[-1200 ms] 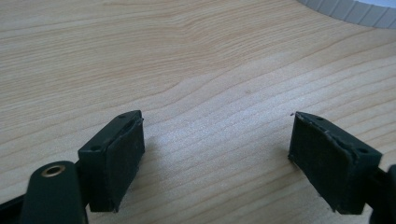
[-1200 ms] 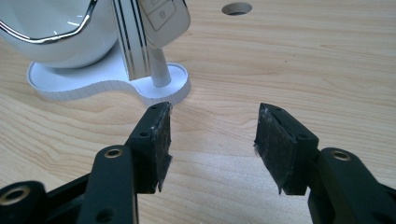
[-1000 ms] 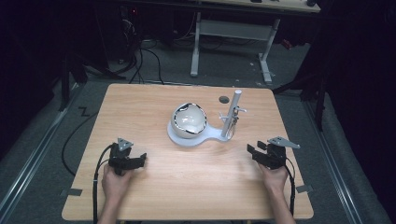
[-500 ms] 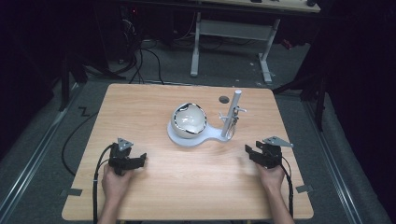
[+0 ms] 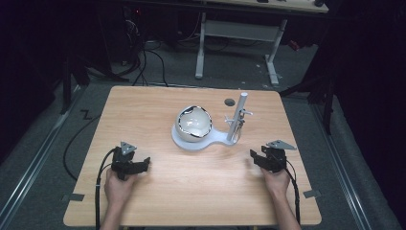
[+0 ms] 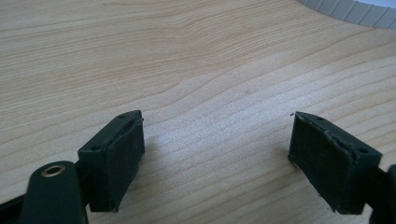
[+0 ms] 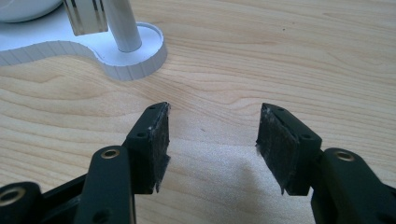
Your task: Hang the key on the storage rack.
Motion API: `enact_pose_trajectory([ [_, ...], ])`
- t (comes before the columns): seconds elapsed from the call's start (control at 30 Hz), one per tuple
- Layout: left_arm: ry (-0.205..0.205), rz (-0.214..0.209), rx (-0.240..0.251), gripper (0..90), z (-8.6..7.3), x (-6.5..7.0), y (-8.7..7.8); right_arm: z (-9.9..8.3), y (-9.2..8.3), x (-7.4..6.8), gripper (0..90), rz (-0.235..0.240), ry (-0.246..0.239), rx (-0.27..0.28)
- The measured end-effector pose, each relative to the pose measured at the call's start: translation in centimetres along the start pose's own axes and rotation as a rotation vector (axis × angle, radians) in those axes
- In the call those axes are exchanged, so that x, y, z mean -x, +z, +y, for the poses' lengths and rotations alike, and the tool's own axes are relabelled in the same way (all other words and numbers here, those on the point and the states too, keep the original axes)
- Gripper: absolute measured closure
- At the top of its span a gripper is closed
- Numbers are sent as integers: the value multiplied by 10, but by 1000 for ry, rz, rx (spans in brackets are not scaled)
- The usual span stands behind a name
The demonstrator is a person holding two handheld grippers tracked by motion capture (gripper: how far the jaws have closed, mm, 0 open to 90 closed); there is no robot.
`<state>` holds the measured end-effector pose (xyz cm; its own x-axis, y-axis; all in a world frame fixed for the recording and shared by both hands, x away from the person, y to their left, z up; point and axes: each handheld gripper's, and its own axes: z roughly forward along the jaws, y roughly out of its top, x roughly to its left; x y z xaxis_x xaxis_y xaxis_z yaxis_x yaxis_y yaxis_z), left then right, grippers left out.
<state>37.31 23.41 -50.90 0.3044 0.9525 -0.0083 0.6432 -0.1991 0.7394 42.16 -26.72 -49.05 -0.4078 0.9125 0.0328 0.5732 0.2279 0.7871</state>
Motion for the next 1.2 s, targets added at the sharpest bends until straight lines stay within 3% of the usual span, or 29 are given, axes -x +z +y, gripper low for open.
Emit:
enact_pose_trajectory([
  [0.27,0,0,0,186,0,0,0,-1,5,0,439,-17,-27,-31],
  [0.8,0,0,0,186,0,0,0,-4,13,0,420,-27,-28,-87],
  [1.2,0,1,0,186,0,0,0,-5,15,-2,384,-43,-32,-79],
])
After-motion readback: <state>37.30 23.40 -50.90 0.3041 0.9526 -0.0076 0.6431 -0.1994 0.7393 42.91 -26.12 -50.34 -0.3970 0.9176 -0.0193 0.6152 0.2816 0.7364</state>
